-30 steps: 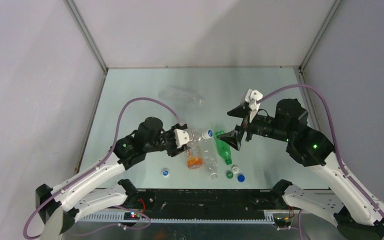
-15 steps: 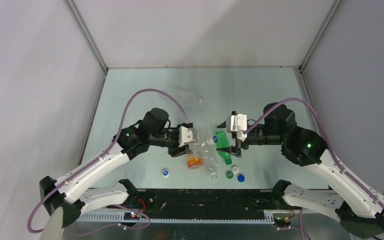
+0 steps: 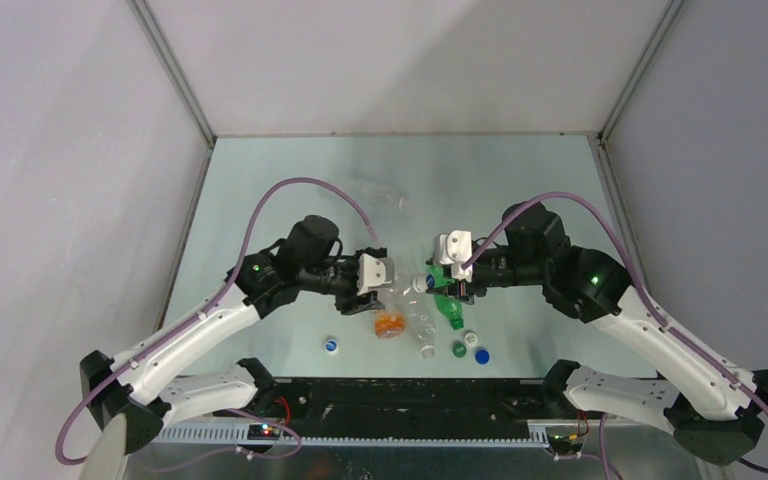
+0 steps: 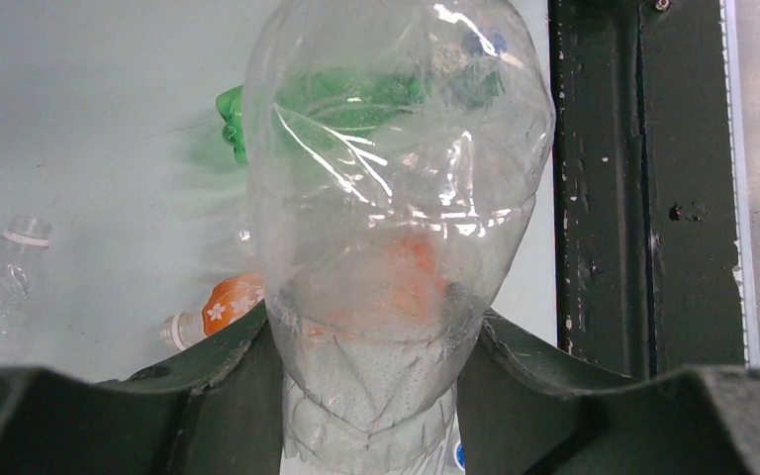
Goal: Screw on the bottle caps
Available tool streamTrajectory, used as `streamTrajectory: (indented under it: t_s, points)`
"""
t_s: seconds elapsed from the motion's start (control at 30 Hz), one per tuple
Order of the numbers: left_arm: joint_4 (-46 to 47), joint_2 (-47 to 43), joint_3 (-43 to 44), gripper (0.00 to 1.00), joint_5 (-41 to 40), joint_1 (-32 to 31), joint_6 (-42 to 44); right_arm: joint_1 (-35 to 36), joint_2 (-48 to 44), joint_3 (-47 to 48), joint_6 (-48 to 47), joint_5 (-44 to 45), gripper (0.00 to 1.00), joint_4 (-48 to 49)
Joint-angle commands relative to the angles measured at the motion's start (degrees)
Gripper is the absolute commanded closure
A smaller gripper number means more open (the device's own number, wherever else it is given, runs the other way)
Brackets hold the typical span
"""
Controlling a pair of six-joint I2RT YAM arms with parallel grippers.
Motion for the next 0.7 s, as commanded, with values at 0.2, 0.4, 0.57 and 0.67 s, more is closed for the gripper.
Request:
streamTrajectory:
  t_s: [0.2,0.4,0.57,0.67]
  points:
    - [3.77,-0.21,3.12,1.00,-0.20,0.28,0.63,0.76,1.79,0.61,1.76,-0.77,0.66,1.26]
    - [9.10,-2.56,1.84,1.00,-6.94,-0.23,0.19,0.32,3.85,0.62,14.35,1.25,0.84,5.58]
    - [17.02,-6.23,-1.80,1.00,-21.79,-3.68,2.98,-0.84,5.86,0.63,42.07,8.82,0.95,12.49]
    - [21.26,-7.37,-4.83,1.00,-31.84,-8.01,8.13,-3.62,7.28,0.79,59.16,14.40,0.97,13.91]
